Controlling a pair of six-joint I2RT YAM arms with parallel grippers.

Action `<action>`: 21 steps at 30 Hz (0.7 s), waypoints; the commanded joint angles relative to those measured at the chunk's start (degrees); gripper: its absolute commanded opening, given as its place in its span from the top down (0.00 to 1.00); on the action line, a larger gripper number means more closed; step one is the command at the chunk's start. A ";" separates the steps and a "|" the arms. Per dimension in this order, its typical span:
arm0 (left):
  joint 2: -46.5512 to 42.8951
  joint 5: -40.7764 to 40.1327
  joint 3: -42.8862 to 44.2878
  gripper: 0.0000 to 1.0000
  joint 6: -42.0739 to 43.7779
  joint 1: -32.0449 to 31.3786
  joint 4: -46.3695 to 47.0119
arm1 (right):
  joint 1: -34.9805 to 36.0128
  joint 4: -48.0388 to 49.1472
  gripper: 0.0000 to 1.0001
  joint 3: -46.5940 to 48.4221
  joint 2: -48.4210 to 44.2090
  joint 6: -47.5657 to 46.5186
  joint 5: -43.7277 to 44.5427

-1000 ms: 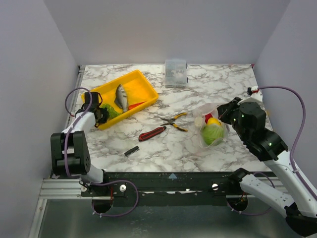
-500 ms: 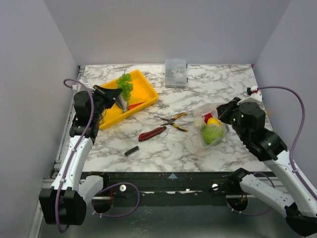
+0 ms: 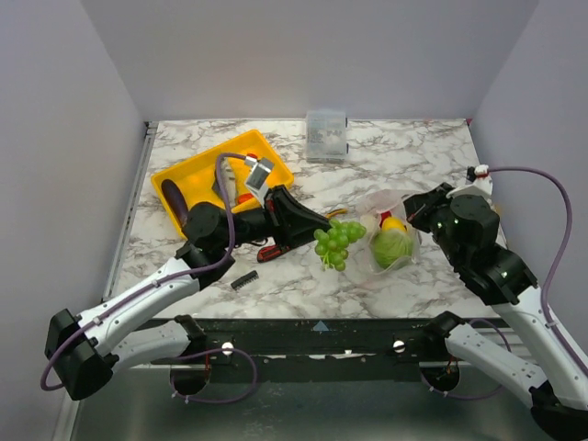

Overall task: Place the food in the zip-top bag and seal the zipper
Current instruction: Place the fake fruit in the zipper food storage bag.

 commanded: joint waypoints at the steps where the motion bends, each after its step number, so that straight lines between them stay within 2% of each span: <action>1: 3.30 -4.67 1.80 1.00 8.46 -5.64 2.32 | 0.22 4.46 1.00 -0.19 -2.88 6.73 0.16; 4: 8.05 -3.49 2.15 1.00 6.28 -6.57 7.76 | 0.27 5.97 1.00 -1.08 -3.81 8.95 -1.28; 8: 17.17 2.61 5.73 1.00 -0.73 -7.14 16.81 | 0.22 6.88 1.00 -1.39 -3.73 10.48 -2.57; 11: 20.56 3.44 7.66 1.00 -2.92 -7.97 19.79 | 0.20 6.99 1.00 -1.20 -3.27 10.77 -3.25; 14: 19.81 2.19 7.99 1.00 -0.55 -9.17 19.00 | 0.22 6.75 1.00 -0.86 -2.67 11.08 -3.15; 18: 16.47 0.11 8.71 1.00 5.64 -10.54 11.50 | 0.21 6.35 1.00 -0.60 -1.17 10.79 -2.36; 21: 16.07 0.89 9.46 1.00 5.69 -11.00 10.40 | 0.22 6.55 1.00 -0.57 -0.45 10.70 -2.53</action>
